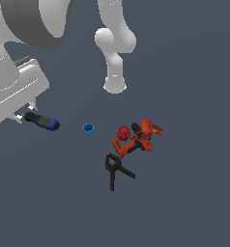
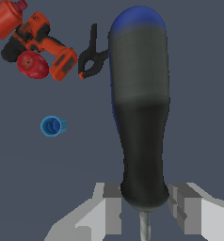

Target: Pick up a designated object from a clutter of objects.

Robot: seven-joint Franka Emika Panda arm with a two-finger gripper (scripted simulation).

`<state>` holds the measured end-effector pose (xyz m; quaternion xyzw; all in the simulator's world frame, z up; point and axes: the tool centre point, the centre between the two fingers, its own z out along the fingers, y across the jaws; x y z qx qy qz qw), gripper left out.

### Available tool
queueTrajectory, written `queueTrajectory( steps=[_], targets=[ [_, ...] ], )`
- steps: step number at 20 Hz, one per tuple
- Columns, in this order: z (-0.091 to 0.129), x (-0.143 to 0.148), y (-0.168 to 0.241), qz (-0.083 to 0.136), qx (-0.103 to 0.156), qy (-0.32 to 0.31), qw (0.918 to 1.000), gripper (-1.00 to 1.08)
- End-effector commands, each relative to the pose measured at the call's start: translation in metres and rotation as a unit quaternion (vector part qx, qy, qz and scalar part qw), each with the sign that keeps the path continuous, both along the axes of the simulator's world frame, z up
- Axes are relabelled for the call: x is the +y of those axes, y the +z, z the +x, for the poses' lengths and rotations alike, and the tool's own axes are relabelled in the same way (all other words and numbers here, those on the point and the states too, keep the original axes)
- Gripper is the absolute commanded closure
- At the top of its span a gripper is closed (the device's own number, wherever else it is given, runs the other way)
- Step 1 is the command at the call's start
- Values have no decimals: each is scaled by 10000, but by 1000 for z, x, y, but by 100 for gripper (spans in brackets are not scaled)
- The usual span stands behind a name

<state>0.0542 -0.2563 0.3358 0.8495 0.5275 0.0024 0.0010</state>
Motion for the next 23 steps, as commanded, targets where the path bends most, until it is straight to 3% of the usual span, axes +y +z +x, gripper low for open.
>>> queueTrajectory(
  steps=[1, 11, 23],
  targets=[
    [3, -5, 22, 1, 7, -2, 10000, 108],
    [12, -19, 78, -2, 20, -12, 10000, 108],
    [16, -24, 97, -3, 24, -14, 10000, 108]
  ],
)
